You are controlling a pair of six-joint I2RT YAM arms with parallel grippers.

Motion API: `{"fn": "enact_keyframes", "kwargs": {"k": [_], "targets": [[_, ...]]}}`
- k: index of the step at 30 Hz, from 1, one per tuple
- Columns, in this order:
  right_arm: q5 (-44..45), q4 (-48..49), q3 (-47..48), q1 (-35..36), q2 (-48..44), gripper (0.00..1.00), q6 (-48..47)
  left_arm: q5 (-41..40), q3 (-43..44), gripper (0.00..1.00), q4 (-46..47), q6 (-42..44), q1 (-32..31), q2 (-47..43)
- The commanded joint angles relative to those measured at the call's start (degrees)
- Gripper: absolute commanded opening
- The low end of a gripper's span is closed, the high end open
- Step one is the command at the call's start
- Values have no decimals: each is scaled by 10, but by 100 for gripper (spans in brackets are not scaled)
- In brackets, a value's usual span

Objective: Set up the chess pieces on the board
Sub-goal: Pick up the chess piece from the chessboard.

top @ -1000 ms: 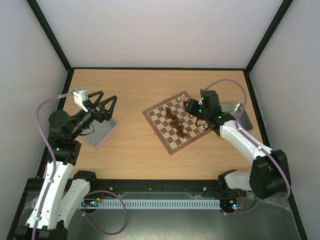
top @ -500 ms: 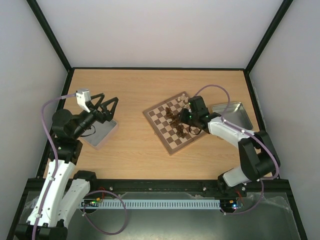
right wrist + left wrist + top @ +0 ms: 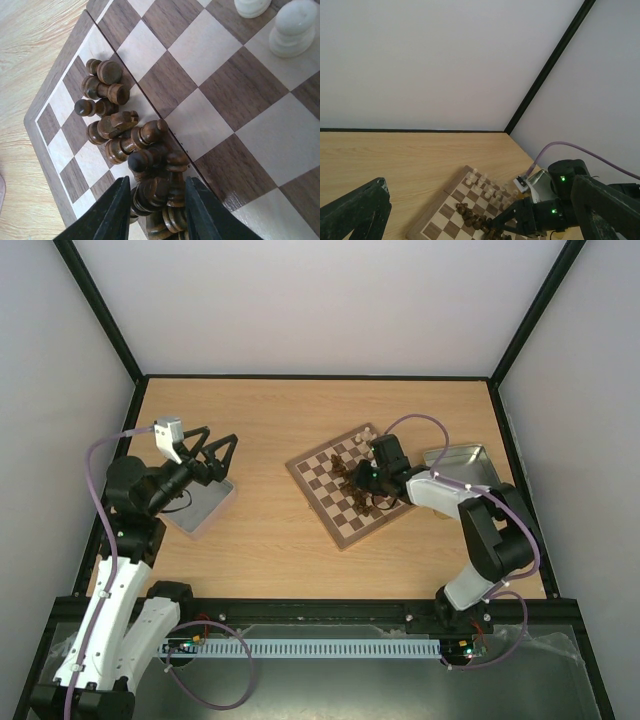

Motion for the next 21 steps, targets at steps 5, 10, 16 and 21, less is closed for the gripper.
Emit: {"fn": "enact_keyframes", "kwargs": {"k": [5,10,16,21], "targets": [[4,49,3,3,14,20,16,1,-2,100,8,5,8,5],[31,60,-7,3,-13,12,16,0,-2,100,5,6,9,5],[59,67,-22,3,-64,11,3,2,-3,100,7,4,9,6],[94,63,-25,9,-106,11,-23,7,-6,100,8,2,10,11]]}}
